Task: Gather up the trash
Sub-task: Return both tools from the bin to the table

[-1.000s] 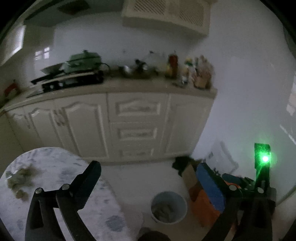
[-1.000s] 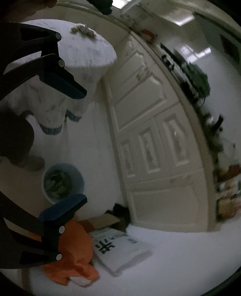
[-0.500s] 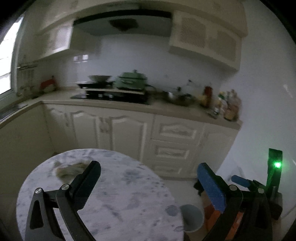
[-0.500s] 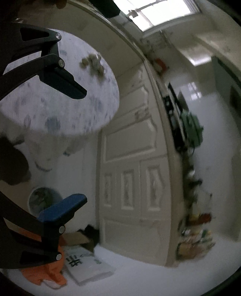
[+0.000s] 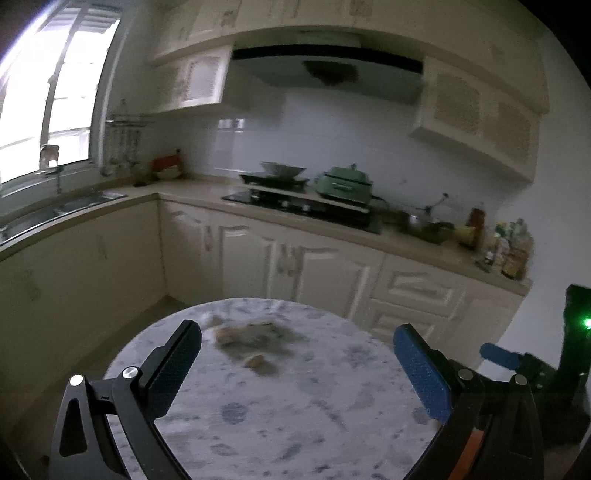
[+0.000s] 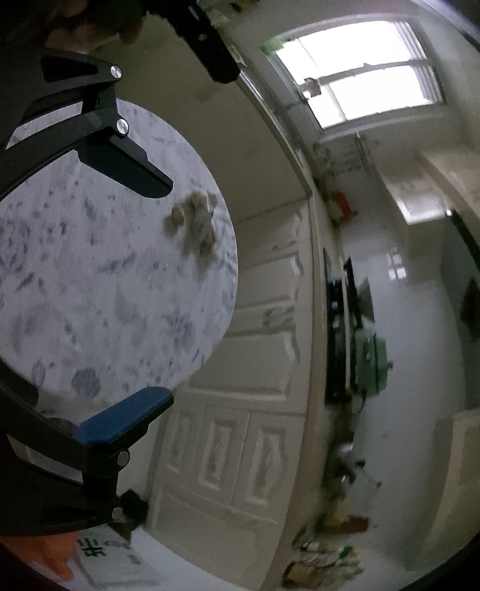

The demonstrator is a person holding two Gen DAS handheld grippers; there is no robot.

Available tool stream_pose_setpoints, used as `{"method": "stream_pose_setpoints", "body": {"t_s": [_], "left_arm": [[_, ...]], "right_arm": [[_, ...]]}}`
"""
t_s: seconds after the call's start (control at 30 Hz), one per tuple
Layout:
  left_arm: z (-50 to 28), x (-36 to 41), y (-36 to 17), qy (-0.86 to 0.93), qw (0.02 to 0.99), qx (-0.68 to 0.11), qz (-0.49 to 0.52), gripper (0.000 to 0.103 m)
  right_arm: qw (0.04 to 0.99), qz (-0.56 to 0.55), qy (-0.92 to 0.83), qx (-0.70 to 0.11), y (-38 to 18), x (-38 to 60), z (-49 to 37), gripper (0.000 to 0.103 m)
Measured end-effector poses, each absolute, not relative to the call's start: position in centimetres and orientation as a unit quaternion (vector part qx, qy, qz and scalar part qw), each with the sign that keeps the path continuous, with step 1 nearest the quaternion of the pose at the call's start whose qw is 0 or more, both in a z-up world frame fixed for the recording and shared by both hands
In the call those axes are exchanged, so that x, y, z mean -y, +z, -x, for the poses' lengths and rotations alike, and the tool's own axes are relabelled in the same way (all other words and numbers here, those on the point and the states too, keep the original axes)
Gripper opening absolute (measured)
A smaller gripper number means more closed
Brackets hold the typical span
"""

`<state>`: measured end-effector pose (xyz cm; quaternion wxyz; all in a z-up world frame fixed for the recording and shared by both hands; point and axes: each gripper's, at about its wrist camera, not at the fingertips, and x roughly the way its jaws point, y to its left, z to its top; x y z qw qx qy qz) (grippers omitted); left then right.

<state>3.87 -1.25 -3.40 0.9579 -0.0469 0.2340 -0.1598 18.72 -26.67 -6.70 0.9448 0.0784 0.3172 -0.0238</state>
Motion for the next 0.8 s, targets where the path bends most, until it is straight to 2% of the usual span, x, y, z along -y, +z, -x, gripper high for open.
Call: {"method": "stream_pose_setpoints", "body": {"t_s": [0.43, 0.8], "left_arm": [[-5.7, -2.6, -4.8, -0.09, 0.955, -0.271, 0.075, 0.102], [-12.6, -4.4, -7.2, -0.055, 0.943, -0.317, 0.081, 0.102]], "right_arm": [[0.943, -0.027, 0.041, -0.328, -7.8, 20.4, -23.1, 0.103], [0.912, -0.004, 0.077, -0.403, -14.9, 17.0, -31.1, 0.103]]}}
